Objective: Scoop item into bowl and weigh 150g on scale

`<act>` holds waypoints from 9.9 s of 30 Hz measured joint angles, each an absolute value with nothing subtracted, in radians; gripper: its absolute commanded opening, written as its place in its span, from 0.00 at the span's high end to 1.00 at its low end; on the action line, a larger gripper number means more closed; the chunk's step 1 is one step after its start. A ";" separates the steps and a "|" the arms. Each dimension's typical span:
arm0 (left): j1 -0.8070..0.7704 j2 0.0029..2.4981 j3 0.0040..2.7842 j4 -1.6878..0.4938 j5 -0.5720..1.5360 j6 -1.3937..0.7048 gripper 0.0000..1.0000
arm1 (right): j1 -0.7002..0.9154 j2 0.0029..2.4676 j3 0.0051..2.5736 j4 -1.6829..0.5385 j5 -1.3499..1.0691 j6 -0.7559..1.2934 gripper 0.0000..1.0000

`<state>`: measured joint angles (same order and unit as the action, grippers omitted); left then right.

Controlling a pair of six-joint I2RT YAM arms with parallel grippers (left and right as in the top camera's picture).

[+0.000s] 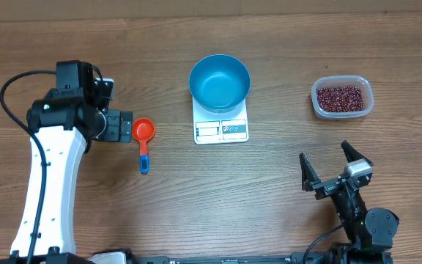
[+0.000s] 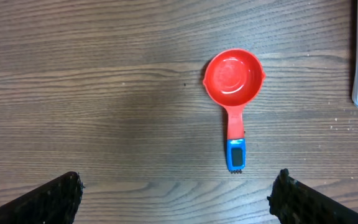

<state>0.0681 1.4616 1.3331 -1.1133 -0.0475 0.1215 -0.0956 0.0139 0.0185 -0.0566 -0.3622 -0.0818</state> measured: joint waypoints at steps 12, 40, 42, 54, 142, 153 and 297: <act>0.097 1.590 1.361 -1.120 -0.037 0.126 0.00 | -0.096 0.014 0.019 -0.057 -0.362 -0.081 0.00; 0.101 1.898 1.362 -1.021 -0.037 0.133 0.00 | -0.096 0.014 0.019 -0.057 -0.362 -0.081 0.00; 0.101 1.898 1.362 -1.017 -0.037 0.133 0.00 | -0.096 0.014 0.019 -0.057 -0.362 -0.081 0.00; 0.101 1.899 1.362 -1.017 -0.037 0.133 0.00 | -0.096 0.014 0.019 -0.057 -0.362 -0.082 0.00; 0.101 1.899 1.362 -0.967 -0.033 0.133 0.04 | -0.096 0.014 0.019 -0.057 -0.362 -0.081 0.00; 0.101 1.899 1.362 -0.963 -0.033 0.133 0.04 | -0.096 0.014 0.019 -0.057 -0.362 -0.081 0.00; 0.101 1.899 1.327 -0.851 0.027 0.138 0.00 | -0.096 0.014 0.019 -0.057 -0.363 -0.081 0.00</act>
